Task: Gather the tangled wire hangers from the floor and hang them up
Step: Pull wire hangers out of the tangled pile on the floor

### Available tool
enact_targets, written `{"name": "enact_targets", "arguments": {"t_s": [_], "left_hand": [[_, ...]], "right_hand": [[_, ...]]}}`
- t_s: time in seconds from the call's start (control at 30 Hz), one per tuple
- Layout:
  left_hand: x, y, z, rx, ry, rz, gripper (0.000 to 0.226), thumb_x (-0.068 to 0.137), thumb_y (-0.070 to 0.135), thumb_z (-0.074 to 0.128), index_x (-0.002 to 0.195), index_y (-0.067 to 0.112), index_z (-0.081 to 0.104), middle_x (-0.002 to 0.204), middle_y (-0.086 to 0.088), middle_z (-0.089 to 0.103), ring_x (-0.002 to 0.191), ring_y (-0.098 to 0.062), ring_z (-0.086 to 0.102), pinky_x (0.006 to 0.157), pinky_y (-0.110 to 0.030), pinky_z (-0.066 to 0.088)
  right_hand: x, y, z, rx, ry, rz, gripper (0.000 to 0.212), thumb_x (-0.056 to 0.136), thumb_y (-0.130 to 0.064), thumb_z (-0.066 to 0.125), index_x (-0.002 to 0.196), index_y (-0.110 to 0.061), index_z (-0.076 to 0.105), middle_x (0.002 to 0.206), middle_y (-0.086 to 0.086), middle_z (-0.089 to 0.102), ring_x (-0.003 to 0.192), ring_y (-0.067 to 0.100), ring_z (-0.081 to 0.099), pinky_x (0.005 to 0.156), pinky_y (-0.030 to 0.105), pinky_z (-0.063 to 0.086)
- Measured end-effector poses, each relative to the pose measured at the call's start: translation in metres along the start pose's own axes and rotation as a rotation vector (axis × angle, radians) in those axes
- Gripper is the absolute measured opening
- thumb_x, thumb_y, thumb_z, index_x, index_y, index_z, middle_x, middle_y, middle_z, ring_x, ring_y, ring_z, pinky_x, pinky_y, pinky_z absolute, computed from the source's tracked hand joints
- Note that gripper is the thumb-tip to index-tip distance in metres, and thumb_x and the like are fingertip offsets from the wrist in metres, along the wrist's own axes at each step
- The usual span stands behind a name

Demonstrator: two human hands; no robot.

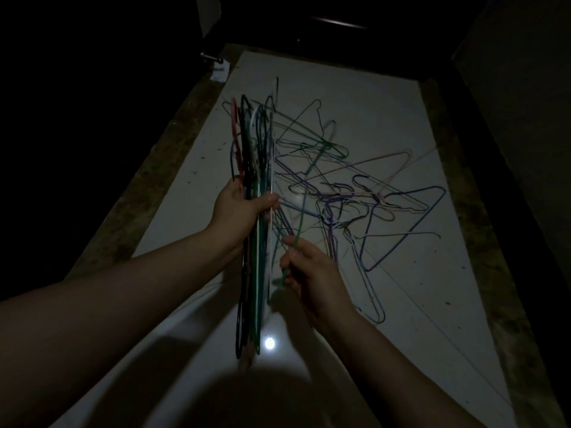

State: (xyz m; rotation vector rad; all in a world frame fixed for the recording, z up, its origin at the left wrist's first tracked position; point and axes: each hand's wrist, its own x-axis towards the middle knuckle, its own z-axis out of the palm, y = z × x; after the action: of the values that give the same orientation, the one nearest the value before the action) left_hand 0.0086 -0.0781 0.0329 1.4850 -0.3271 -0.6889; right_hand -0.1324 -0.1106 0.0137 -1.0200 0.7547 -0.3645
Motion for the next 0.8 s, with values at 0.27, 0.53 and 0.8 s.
{"name": "enact_targets", "arguments": {"t_s": [0.27, 0.53, 0.8], "left_hand": [[0.015, 0.013, -0.012, -0.003, 0.035, 0.016, 0.030, 0.083, 0.002, 0.067, 0.110, 0.009, 0.055, 0.099, -0.009, 0.068, 0.092, -0.024, 0.066, 0.087, -0.031, 0.053], [0.003, 0.008, -0.005, 0.023, -0.005, -0.018, 0.034, 0.081, 0.003, 0.069, 0.108, 0.013, 0.053, 0.107, -0.009, 0.064, 0.097, -0.022, 0.063, 0.086, -0.031, 0.053], [-0.006, 0.012, 0.009, -0.066, -0.040, -0.050, 0.034, 0.080, -0.005, 0.066, 0.108, 0.010, 0.054, 0.098, -0.008, 0.065, 0.090, -0.021, 0.065, 0.073, -0.025, 0.056]], "right_hand": [[-0.015, 0.011, -0.004, -0.109, 0.000, -0.057, 0.026, 0.096, -0.003, 0.042, 0.100, -0.015, 0.065, 0.060, -0.004, 0.056, 0.063, 0.016, 0.048, 0.071, 0.034, 0.040], [0.006, -0.004, 0.006, -0.223, 0.054, -0.145, 0.031, 0.096, -0.003, 0.045, 0.092, -0.026, 0.066, 0.067, -0.008, 0.059, 0.061, 0.007, 0.050, 0.061, 0.020, 0.040], [0.019, -0.013, 0.024, -0.347, 0.055, -0.261, 0.025, 0.098, -0.007, 0.045, 0.113, -0.015, 0.064, 0.099, 0.003, 0.069, 0.089, 0.014, 0.064, 0.081, 0.033, 0.052]]}}
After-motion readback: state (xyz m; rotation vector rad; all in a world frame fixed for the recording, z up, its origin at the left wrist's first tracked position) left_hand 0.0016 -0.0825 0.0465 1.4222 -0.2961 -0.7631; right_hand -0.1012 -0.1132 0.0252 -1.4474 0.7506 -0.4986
